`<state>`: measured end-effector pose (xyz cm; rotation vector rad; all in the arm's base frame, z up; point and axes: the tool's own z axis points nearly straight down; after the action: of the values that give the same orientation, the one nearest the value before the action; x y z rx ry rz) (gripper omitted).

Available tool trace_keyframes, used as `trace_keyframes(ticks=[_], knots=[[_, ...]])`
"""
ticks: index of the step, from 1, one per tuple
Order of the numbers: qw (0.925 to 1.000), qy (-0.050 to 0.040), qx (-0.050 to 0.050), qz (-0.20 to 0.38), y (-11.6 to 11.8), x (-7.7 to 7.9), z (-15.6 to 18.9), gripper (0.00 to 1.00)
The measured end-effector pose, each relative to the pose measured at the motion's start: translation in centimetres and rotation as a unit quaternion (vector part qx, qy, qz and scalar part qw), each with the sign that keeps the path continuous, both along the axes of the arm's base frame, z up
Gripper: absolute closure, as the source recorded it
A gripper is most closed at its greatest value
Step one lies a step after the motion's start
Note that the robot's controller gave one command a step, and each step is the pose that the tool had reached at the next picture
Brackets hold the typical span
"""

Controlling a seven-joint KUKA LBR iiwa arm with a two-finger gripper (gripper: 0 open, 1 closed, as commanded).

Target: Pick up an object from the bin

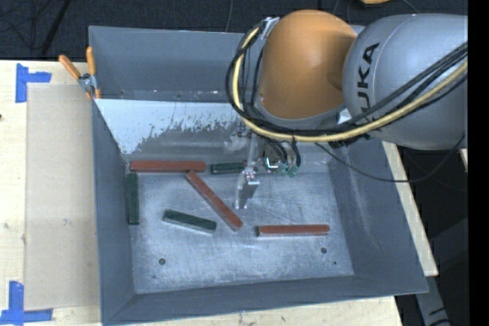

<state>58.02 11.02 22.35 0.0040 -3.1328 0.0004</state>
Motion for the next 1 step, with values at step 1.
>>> trace_keyframes(ticks=[1], knots=[[1.0000, -0.0040, 0.000, -0.001, -0.05, 0.15, 0.46, 0.00]])
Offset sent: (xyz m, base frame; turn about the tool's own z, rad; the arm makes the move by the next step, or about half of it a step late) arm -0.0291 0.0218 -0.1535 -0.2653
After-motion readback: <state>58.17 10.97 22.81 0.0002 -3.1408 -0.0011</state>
